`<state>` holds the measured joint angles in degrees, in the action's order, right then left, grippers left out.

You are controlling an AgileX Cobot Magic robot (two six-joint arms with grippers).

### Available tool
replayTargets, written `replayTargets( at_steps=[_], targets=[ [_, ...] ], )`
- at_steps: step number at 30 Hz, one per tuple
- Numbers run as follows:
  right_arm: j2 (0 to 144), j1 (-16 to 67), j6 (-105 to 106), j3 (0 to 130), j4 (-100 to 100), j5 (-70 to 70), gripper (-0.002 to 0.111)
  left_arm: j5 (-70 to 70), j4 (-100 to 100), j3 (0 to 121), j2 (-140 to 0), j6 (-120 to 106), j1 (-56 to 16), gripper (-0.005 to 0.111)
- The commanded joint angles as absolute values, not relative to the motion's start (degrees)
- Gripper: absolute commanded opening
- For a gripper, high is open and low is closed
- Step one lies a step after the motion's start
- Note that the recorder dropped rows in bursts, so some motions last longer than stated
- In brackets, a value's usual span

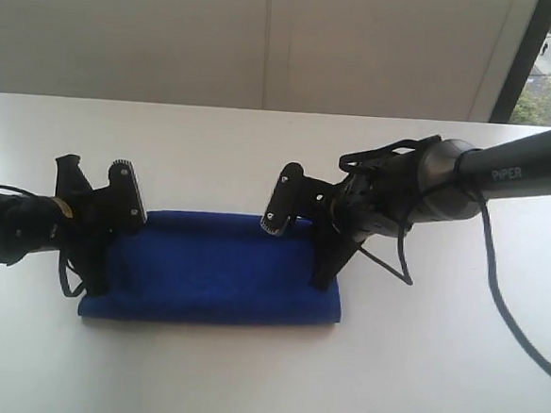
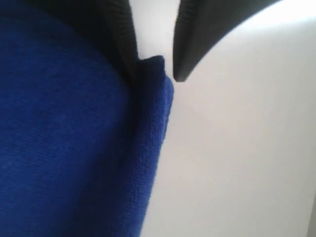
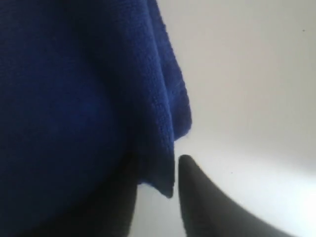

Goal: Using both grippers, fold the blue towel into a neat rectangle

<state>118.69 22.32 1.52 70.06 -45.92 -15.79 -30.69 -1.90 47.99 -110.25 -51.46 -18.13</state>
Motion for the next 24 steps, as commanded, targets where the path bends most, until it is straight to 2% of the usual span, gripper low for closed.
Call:
replayTargets(
  at_steps=[1,2,4,11,12,14,15,16,17,18,19,21,24],
  targets=[
    [119.3,21.6,1.1,70.2,-47.2,-17.0,0.064,-34.1,-1.4,48.1,-110.6,-51.4,-18.0,0.059],
    [119.0,21.6,1.1,70.4,-47.6,-17.6,0.068,-35.5,-1.4,48.1,-110.6,-51.4,-18.0,0.064],
    [118.5,21.6,0.9,71.1,-48.7,-20.0,0.068,-39.6,-0.6,48.1,-110.5,-52.7,-18.0,0.071],
    [113.2,21.6,-6.2,76.0,-54.3,-29.4,0.068,-42.3,11.9,48.1,-102.3,-60.4,-18.0,0.071],
    [112.6,21.6,-7.8,76.3,-54.3,-29.4,0.067,-42.0,13.4,48.1,-101.4,-60.4,-18.0,0.071],
    [110.8,21.6,-17.6,76.6,-54.2,-30.3,0.055,-39.6,17.5,48.1,-99.2,-60.2,-18.0,0.071],
    [109.7,21.6,-23.3,76.6,-52.5,-31.2,0.036,-32.8,19.5,48.1,-97.4,-57.9,-18.0,0.063],
    [108.9,21.6,-18.4,76.6,-46.1,-30.6,0.006,-24.7,19.8,48.1,-96.2,-54.5,-18.1,0.044],
    [108.6,21.6,-10.5,76.6,-38.3,-29.0,0.001,-17.7,19.7,48.1,-95.6,-52.7,-18.1,0.021],
    [108.6,21.6,9.0,77.3,-20.8,-28.5,0.0,-14.9,18.2,48.9,-96.0,-51.5,-18.1,0.001],
    [108.9,21.4,15.7,78.2,-13.7,-29.3,0.0,-13.2,18.3,50.3,-96.3,-49.5,-18.1,0.0],
    [111.4,19.3,31.7,82.7,6.4,-35.2,0.0,0.0,18.3,57.5,-98.2,-47.5,-17.9,0.0],
    [115.8,15.8,36.5,88.0,16.2,-40.4,0.0,17.4,18.7,69.0,-104.4,-47.1,-16.8,0.0]
  ],
)
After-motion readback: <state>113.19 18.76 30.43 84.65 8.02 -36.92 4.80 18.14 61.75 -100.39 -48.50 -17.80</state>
